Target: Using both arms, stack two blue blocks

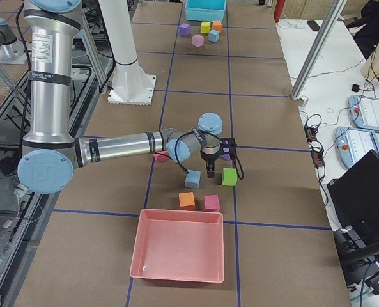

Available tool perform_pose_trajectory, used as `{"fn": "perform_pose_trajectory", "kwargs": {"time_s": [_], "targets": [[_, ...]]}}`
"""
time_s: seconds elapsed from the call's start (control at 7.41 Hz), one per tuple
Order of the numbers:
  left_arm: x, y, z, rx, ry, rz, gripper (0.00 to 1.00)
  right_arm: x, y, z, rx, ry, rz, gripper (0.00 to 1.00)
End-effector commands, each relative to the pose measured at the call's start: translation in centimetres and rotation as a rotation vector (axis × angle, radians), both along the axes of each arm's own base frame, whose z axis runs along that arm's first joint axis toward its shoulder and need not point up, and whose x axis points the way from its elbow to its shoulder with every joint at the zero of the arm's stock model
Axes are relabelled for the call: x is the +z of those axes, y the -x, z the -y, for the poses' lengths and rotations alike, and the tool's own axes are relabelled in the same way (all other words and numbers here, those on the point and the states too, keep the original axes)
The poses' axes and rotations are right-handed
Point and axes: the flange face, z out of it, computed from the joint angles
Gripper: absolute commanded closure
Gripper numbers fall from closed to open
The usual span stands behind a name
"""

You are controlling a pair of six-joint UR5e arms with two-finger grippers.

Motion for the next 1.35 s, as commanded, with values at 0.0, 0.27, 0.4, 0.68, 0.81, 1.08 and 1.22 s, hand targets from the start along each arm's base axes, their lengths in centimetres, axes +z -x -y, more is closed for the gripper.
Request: {"fn": "perform_pose_trajectory", "kwargs": {"time_s": [0.0,0.27,0.4,0.68,0.81,1.08,1.22], "targets": [[0.0,0.0,0.0,0.000,-0.001,0.000,0.02,0.4,2.6,-1.1,-0.019,0.029,-0.015,0.00],[0.0,0.0,0.0,0.000,-0.001,0.000,0.02,1.8,1.9,-2.2,-0.017,0.056,-0.030,0.00],[-0.1,0.0,0.0,0.000,-0.004,0.000,0.02,2.4,1.6,-2.7,-0.018,0.066,-0.036,0.00],[-0.1,0.0,0.0,0.000,-0.008,0.000,0.02,3.3,0.9,-3.8,-0.019,0.089,-0.046,0.00],[-0.2,0.1,0.0,-0.002,-0.011,0.000,0.02,3.9,0.7,-4.2,-0.018,0.101,-0.054,0.00],[-0.2,0.1,0.0,-0.002,-0.013,0.000,0.02,4.0,1.0,-4.1,-0.016,0.109,-0.056,0.00],[-0.2,0.1,0.0,-0.002,-0.013,0.000,0.02,4.0,1.2,-4.0,-0.016,0.109,-0.055,0.00]]}}
